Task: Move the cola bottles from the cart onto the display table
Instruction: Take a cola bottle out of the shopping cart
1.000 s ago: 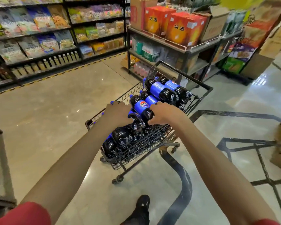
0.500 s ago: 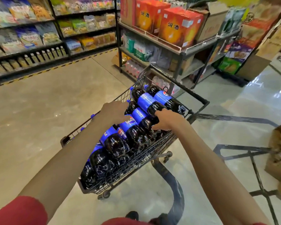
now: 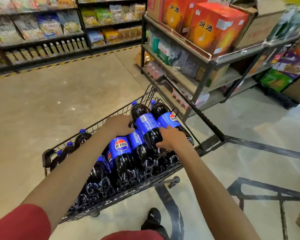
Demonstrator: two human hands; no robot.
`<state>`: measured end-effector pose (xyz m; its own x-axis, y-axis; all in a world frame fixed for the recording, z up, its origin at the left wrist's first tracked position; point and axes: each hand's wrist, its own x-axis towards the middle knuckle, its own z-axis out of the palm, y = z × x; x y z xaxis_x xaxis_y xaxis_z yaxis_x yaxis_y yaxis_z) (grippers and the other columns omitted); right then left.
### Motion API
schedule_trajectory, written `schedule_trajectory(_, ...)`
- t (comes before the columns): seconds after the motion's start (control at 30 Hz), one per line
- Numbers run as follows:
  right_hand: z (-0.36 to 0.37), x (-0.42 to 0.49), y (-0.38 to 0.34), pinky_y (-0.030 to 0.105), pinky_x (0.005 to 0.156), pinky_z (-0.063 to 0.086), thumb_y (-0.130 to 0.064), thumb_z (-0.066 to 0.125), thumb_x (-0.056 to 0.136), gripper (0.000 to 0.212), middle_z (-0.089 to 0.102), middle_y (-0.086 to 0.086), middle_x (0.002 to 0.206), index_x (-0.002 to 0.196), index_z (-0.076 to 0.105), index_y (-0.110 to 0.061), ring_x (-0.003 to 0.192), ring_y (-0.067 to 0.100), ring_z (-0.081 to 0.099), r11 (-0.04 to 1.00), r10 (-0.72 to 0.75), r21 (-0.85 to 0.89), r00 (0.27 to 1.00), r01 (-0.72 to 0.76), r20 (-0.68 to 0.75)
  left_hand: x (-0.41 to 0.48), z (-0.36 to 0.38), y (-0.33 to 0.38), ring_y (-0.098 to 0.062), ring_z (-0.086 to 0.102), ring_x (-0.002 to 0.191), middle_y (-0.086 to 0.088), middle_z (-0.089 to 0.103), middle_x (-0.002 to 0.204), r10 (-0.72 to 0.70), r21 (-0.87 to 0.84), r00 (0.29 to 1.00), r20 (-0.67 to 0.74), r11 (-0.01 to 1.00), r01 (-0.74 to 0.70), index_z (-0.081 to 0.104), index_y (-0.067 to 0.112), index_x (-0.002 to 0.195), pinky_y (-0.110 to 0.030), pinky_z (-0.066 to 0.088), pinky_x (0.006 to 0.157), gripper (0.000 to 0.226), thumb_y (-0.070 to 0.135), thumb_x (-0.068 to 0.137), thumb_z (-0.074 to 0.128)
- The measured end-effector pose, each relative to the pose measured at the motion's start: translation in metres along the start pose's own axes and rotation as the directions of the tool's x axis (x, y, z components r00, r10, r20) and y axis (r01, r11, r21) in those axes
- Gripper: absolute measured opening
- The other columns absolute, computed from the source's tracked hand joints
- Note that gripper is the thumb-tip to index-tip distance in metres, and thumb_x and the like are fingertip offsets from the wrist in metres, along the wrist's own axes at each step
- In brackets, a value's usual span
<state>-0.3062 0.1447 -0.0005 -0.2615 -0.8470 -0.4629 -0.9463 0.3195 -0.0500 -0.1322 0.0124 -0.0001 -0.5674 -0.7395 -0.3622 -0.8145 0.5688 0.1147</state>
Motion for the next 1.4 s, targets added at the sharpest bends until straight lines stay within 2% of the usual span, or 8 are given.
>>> schedule_trajectory(0.27,-0.005,0.045,0.011,0.045,0.093,0.046,-0.041,0.060,0.097,0.058,0.047,0.016,0.141,0.142,0.041,-0.009,0.126,0.038,0.052,0.993,-0.117,0.002,0.993,0.117,-0.021,0.054,0.017,0.022,-0.032,0.058,0.117,-0.013,0.062,0.128,-0.191,-0.396,0.981,-0.012,0.902,0.171,0.047,0.015,0.140,-0.033,0.041,0.082,0.054,0.042,0.096,0.063)
schedule_trajectory(0.5,0.014,0.066,0.012,0.047,0.096,0.047,-0.048,0.061,0.096,0.069,0.041,0.017,0.147,0.147,0.033,-0.010,0.128,0.038,0.050,0.984,-0.081,0.163,0.996,0.074,0.036,0.097,0.028,0.024,-0.034,0.052,0.129,-0.017,0.053,0.142,-0.334,-0.696,0.940,0.063,0.661,0.281,0.041,0.006,0.146,-0.034,0.041,0.093,0.067,0.044,0.096,0.065)
schedule_trajectory(0.63,0.018,0.074,0.005,0.047,0.098,0.046,-0.052,0.061,0.095,0.084,0.035,0.018,0.152,0.155,0.020,-0.008,0.134,0.039,0.044,0.971,-0.029,0.237,0.998,0.016,0.055,0.119,0.041,0.015,-0.032,0.058,0.117,-0.012,0.055,0.137,-0.371,-0.818,0.912,0.174,0.462,0.344,0.038,0.011,0.143,-0.039,0.055,0.087,0.084,0.057,0.084,0.074)
schedule_trajectory(0.87,0.024,0.077,-0.003,0.043,0.098,0.046,-0.055,0.057,0.094,0.094,0.034,0.016,0.151,0.159,0.009,-0.008,0.134,0.035,0.041,0.962,0.029,0.269,0.998,-0.043,0.057,0.149,0.048,0.008,-0.023,0.060,0.106,-0.003,0.058,0.127,-0.339,-0.871,0.889,0.306,0.276,0.406,0.029,0.014,0.145,-0.044,0.054,0.095,0.108,0.066,0.067,0.082)
schedule_trajectory(1.03,0.026,0.075,-0.007,0.042,0.094,0.048,-0.056,0.053,0.095,0.094,0.035,0.012,0.149,0.160,0.005,-0.010,0.133,0.031,0.041,0.969,0.056,0.238,0.997,-0.067,0.053,0.161,0.048,0.006,-0.013,0.059,0.087,0.000,0.058,0.112,-0.322,-0.888,0.885,0.337,0.205,0.413,0.033,0.018,0.133,-0.035,0.049,0.080,0.094,0.056,0.067,0.088)
schedule_trajectory(1.17,0.024,0.077,-0.007,0.041,0.096,0.047,-0.059,0.055,0.093,0.098,0.035,0.010,0.149,0.161,0.002,-0.012,0.135,0.030,0.038,0.958,0.072,0.272,0.994,-0.091,0.080,0.162,0.052,0.007,-0.020,0.063,0.099,-0.003,0.060,0.119,-0.358,-0.911,0.871,0.337,0.110,0.398,0.035,0.018,0.136,-0.041,0.055,0.090,0.100,0.049,0.061,0.093)
schedule_trajectory(1.3,0.024,0.077,-0.002,0.042,0.102,0.044,-0.061,0.062,0.088,0.106,0.036,0.009,0.151,0.162,0.001,-0.015,0.139,0.028,0.036,0.934,0.068,0.343,0.992,-0.100,0.105,0.154,0.051,0.009,-0.013,0.063,0.095,0.002,0.058,0.113,-0.348,-0.945,0.887,0.303,0.006,0.326,0.032,0.023,0.134,-0.030,0.052,0.074,0.095,0.037,0.064,0.094)
schedule_trajectory(1.4,0.024,0.078,0.005,0.042,0.104,0.044,-0.061,0.069,0.082,0.114,0.039,0.008,0.150,0.162,0.000,-0.018,0.139,0.028,0.039,0.922,0.038,0.380,0.994,-0.076,0.105,0.146,0.050,0.008,-0.014,0.064,0.099,0.000,0.060,0.119,-0.346,-0.962,0.901,0.261,-0.018,0.272,0.032,0.027,0.134,-0.034,0.055,0.082,0.095,0.036,0.063,0.095)
